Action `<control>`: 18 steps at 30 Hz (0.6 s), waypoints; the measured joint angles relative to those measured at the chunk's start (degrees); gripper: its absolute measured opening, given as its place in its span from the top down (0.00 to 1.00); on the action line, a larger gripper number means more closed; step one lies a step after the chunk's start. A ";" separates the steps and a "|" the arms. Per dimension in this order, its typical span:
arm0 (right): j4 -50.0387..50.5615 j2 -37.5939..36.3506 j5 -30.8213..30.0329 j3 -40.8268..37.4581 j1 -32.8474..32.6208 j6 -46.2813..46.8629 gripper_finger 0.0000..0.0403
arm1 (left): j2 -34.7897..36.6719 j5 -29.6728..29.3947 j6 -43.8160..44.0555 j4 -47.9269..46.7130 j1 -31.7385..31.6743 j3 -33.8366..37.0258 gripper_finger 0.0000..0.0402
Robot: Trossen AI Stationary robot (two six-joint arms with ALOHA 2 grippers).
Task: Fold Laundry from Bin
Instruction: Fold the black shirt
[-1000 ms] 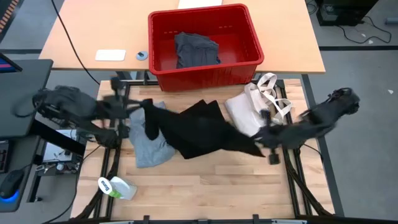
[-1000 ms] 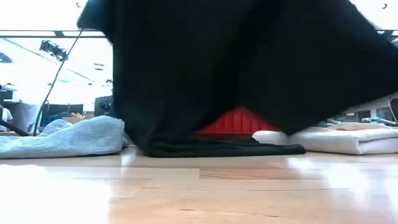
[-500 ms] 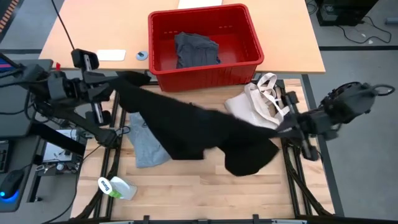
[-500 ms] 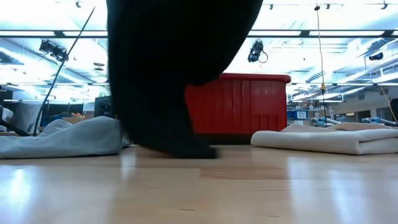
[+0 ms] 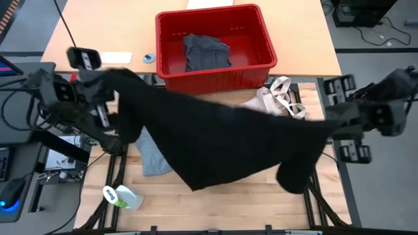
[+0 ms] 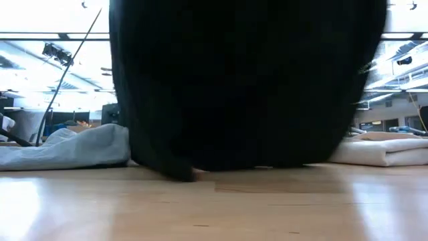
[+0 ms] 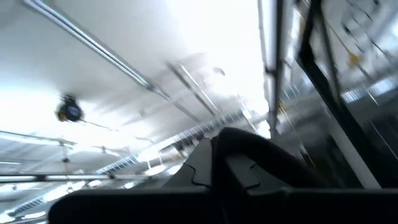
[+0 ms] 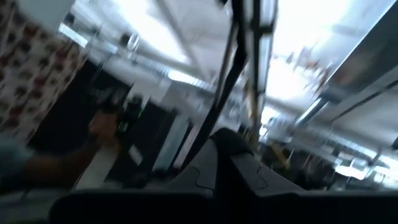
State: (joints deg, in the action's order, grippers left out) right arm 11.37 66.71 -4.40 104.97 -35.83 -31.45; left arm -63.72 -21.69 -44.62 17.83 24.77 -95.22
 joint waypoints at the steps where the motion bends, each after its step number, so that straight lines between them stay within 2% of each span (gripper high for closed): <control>1: -1.78 0.01 0.00 0.00 0.00 0.34 0.94 | -0.15 0.00 0.00 2.45 0.00 0.00 0.97; 8: -14.46 0.10 1.11 0.00 0.00 0.33 0.94 | -0.89 0.47 -0.15 16.00 -1.21 0.00 0.93; 12: -22.28 0.14 1.07 0.00 0.02 -1.85 0.94 | -0.83 3.46 0.27 20.92 -2.31 -0.02 0.92; 18: -25.53 0.27 5.16 0.00 0.02 -0.39 0.93 | -2.90 5.35 1.27 17.63 -2.43 -2.83 0.92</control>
State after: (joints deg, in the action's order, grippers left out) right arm -14.16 66.98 0.76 104.97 -35.81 -31.84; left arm -66.62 -16.34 -43.35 35.46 22.35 -98.05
